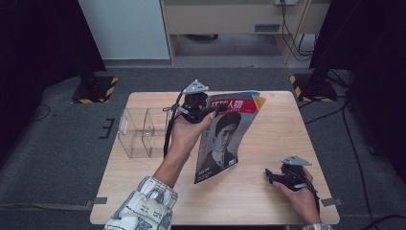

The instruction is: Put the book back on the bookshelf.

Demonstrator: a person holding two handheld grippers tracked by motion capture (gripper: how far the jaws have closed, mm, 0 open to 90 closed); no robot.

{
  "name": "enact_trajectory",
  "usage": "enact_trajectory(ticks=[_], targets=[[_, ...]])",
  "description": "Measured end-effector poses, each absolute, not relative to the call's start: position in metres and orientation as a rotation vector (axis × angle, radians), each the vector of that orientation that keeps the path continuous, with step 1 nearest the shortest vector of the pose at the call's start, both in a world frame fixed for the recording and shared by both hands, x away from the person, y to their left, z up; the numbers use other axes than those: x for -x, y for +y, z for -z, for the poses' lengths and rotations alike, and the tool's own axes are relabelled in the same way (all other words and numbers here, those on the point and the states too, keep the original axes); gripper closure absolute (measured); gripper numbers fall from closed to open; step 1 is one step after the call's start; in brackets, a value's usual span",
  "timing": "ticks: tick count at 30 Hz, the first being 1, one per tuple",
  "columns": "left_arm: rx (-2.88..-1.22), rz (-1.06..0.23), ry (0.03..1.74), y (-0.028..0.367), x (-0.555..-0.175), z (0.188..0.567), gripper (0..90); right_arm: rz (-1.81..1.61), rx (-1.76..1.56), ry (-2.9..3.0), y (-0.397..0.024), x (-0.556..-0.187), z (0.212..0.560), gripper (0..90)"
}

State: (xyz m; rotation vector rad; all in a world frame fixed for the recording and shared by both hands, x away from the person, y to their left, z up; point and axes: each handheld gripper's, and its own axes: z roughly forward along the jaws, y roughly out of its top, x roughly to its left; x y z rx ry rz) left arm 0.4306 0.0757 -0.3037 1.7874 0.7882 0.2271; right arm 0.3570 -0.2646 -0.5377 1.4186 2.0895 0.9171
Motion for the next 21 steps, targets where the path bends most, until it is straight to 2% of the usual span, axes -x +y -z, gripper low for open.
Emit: enact_trajectory(ticks=[21], targets=[[-1.783, -0.233, 0.794, 0.1, -0.411, 0.311, 86.4, -0.925, -1.4, 2.107, -0.264, -0.357, 0.538, 19.0]])
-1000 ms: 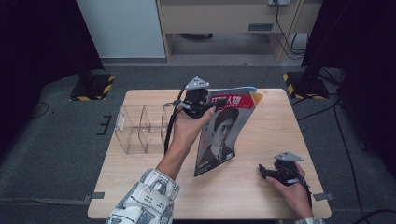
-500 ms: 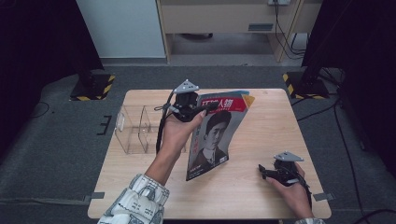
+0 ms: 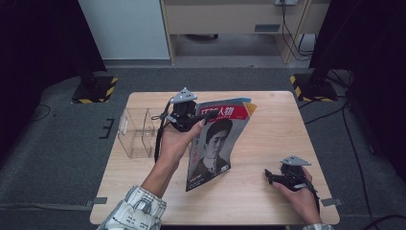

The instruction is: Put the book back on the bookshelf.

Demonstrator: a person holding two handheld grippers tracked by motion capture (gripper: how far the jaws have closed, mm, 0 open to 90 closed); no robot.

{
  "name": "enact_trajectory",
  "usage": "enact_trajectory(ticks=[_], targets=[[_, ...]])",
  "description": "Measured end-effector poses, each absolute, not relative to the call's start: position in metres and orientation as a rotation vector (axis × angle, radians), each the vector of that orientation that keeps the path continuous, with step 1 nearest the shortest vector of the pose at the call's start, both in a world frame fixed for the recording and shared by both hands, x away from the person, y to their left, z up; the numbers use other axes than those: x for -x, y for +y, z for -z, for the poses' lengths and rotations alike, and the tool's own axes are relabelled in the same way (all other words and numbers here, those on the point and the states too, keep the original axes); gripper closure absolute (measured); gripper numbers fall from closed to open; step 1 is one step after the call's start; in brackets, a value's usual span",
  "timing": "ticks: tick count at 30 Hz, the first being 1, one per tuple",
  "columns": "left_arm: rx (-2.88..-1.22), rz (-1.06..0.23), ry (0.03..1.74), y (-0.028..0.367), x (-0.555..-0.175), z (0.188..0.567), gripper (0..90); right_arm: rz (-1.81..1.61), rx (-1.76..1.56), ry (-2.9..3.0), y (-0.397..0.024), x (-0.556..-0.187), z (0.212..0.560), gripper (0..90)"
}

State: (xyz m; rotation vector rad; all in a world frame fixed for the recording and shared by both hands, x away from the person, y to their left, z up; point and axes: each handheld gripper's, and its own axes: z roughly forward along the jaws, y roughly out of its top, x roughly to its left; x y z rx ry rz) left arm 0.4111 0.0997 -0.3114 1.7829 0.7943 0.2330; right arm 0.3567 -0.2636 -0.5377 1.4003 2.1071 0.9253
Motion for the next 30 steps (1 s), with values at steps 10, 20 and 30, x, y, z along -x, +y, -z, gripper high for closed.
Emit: enact_trajectory(ticks=[10, 20, 30], targets=[[-1.761, -0.234, 0.795, 0.11, -0.405, 0.312, 86.4, -0.933, -1.394, 2.112, -0.262, -0.356, 0.538, 19.3], [-1.759, -0.228, 0.789, 0.122, -0.395, 0.314, 86.4, -0.936, -1.388, 2.121, -0.262, -0.356, 0.538, 19.3], [-1.75, -0.226, 0.801, 0.135, -0.388, 0.312, 86.4, -0.935, -1.388, 2.124, -0.262, -0.356, 0.537, 19.3]])
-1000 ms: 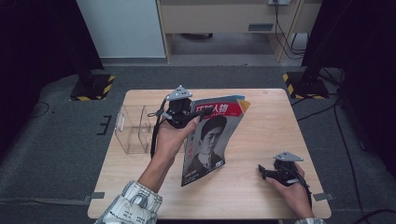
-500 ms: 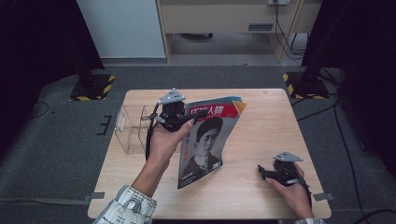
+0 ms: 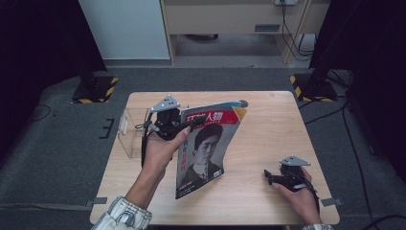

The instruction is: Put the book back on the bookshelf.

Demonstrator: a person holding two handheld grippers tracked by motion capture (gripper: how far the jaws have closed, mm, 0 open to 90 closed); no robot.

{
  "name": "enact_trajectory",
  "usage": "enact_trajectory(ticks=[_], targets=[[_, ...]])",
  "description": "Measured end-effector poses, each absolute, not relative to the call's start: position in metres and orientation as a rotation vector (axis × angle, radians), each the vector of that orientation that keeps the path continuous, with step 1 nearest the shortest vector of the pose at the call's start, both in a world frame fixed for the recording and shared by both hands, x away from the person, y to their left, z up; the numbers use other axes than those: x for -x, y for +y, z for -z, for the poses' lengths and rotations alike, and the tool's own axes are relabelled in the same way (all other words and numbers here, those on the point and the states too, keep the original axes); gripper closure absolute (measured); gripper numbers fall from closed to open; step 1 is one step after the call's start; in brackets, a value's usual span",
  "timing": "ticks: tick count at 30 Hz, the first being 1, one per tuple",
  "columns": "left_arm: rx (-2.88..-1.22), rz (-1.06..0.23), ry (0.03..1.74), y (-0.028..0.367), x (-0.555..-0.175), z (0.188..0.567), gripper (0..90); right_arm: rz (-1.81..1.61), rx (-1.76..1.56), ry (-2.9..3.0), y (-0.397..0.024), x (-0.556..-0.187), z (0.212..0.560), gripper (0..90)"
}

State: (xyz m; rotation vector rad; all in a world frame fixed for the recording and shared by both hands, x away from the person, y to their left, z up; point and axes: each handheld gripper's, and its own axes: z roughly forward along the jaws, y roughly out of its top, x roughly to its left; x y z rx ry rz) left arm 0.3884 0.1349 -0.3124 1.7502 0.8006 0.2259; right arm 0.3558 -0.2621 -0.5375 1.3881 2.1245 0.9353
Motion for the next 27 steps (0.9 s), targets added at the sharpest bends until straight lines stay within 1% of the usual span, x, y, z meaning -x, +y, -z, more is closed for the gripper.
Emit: enact_trajectory(ticks=[17, 27], targets=[[-1.742, -0.247, 0.803, 0.153, -0.376, 0.308, 86.4, -0.934, -1.389, 2.124, -0.262, -0.356, 0.538, 19.3], [-1.723, -0.263, 0.816, 0.172, -0.366, 0.308, 86.4, -0.938, -1.387, 2.124, -0.262, -0.355, 0.538, 19.4]])
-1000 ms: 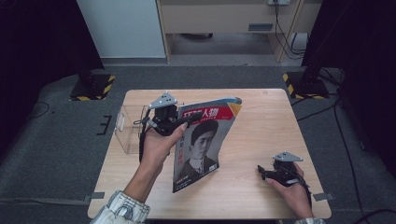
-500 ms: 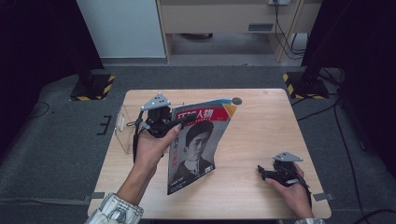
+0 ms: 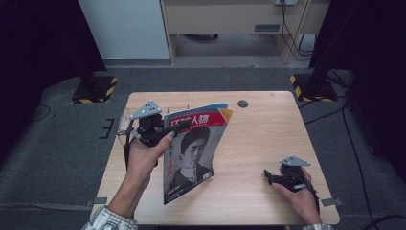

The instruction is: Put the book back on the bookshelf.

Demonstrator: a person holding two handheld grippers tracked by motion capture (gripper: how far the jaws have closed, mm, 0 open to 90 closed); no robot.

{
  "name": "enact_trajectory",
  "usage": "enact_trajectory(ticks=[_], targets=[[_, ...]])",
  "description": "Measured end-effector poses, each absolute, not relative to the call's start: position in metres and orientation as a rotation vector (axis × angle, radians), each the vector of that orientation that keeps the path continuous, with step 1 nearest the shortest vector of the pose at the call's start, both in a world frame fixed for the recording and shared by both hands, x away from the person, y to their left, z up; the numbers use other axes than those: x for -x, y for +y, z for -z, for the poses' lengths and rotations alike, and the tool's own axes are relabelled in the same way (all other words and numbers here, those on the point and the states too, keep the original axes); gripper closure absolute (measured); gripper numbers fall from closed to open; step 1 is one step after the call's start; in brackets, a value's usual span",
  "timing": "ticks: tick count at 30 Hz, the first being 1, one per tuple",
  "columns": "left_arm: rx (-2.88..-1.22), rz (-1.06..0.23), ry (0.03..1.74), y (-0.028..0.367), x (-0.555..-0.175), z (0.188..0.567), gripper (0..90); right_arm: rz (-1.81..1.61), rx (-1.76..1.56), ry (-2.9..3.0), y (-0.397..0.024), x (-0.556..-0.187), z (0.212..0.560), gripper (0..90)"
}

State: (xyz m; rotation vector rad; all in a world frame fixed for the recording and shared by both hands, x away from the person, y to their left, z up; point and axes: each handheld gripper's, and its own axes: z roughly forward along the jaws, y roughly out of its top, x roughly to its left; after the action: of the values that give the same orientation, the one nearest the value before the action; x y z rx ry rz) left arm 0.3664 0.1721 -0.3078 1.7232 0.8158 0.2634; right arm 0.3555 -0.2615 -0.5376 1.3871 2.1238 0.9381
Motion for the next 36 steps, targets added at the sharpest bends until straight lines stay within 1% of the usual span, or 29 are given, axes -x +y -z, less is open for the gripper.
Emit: enact_trajectory(ticks=[17, 36], targets=[[-1.696, -0.297, 0.858, 0.221, -0.34, 0.312, 86.4, -0.939, -1.374, 2.128, -0.262, -0.355, 0.538, 19.4], [-1.672, -0.346, 0.902, 0.259, -0.321, 0.315, 86.4, -0.94, -1.378, 2.125, -0.261, -0.355, 0.538, 19.3]])
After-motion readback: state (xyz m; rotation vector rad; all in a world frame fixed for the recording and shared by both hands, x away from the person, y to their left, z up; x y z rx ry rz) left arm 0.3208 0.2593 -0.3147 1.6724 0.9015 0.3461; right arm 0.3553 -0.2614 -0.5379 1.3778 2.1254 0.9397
